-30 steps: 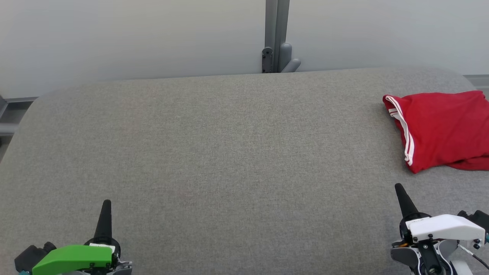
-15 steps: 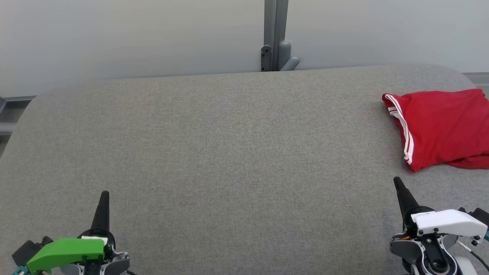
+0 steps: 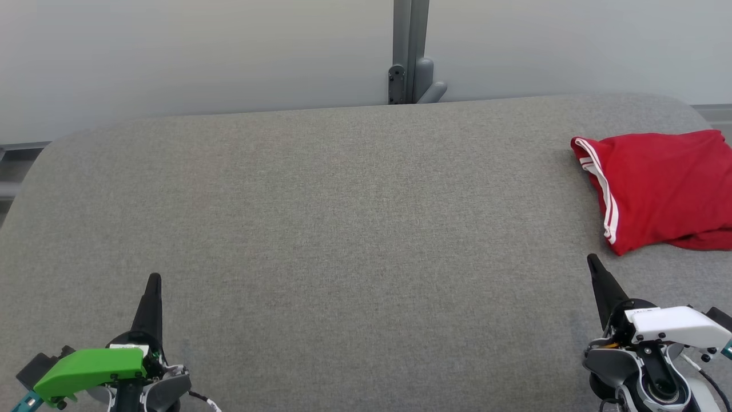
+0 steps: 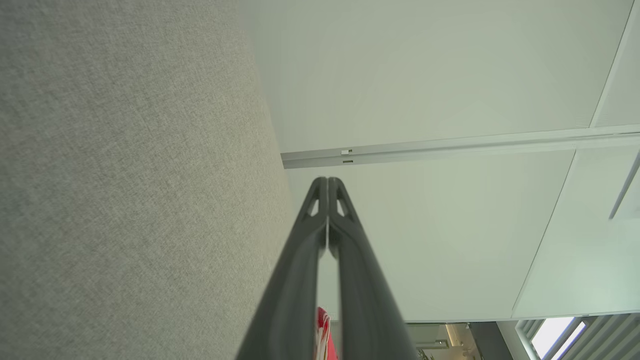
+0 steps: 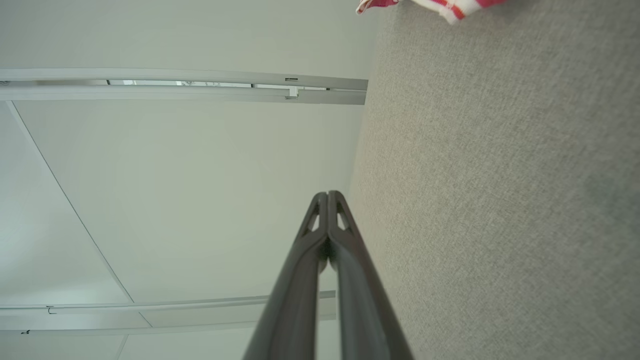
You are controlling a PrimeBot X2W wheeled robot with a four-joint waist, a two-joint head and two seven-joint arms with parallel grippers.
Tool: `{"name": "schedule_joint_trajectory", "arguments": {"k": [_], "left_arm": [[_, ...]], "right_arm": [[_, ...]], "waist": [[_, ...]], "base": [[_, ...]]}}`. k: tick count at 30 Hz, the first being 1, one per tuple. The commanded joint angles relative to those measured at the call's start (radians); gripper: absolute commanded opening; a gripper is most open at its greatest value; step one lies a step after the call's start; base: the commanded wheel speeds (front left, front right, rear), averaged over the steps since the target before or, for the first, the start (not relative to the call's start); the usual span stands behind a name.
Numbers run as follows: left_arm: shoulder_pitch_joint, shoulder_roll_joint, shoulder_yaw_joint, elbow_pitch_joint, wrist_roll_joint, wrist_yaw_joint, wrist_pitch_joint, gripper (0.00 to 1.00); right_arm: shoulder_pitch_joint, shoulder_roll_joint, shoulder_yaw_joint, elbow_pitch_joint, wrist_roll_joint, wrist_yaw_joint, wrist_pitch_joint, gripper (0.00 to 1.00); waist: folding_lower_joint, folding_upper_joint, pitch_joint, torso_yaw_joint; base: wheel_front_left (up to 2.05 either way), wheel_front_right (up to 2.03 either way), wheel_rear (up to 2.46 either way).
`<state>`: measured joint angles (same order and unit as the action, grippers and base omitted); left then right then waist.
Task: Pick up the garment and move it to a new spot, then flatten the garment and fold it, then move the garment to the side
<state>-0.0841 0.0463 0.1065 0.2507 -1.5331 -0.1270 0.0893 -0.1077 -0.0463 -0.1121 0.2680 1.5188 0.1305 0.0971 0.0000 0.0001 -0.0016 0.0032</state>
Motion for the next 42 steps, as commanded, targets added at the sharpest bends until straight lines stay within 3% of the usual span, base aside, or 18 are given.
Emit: {"name": "schedule_joint_trajectory", "arguments": {"k": [1, 11, 42], "left_arm": [[-0.024, 0.007, 0.005, -0.004, -0.021, -0.004, 0.006, 0.00], [-0.037, 0.007, 0.011, -0.004, -0.085, -0.006, 0.025, 0.00], [-0.036, 0.007, 0.010, -0.004, -0.081, -0.006, 0.021, 0.00]], "right_arm": [[-0.013, -0.006, -0.002, -0.008, 0.023, 0.000, 0.009, 0.00], [-0.021, -0.006, -0.004, -0.012, 0.098, 0.000, 0.026, 0.00], [-0.020, -0.006, -0.003, -0.012, 0.095, 0.000, 0.026, 0.00]], "waist": [[0.0000, -0.0001, 0.001, 0.000], [0.0000, -0.0001, 0.005, -0.003], [0.0000, -0.0001, 0.005, -0.003]], "base": [[0.00, 0.00, 0.00], [0.00, 0.00, 0.00], [0.00, 0.00, 0.00]]}}
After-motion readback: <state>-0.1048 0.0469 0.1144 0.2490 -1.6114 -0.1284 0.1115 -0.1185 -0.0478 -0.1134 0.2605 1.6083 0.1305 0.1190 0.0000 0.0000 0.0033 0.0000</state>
